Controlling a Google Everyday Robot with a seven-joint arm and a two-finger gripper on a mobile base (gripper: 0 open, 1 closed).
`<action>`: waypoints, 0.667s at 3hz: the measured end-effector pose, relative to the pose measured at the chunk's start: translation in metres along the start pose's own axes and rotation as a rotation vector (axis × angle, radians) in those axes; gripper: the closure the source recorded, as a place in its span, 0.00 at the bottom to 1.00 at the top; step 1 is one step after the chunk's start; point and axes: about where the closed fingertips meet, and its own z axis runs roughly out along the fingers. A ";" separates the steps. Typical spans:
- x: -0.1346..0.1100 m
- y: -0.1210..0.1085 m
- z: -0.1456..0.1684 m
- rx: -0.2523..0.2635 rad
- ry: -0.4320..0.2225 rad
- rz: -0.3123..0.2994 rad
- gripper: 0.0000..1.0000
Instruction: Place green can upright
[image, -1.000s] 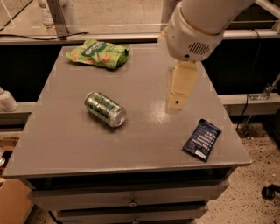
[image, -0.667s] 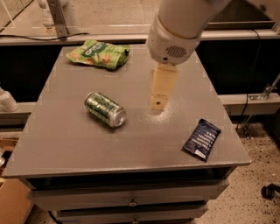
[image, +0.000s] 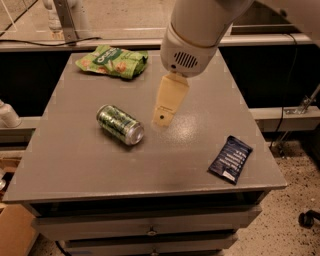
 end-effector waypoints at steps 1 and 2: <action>0.000 0.000 0.000 0.000 0.000 0.000 0.00; -0.013 0.008 0.010 -0.051 -0.055 0.046 0.00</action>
Offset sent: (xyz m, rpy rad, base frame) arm -0.0065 0.0494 -0.0229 0.2128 0.1542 -0.0489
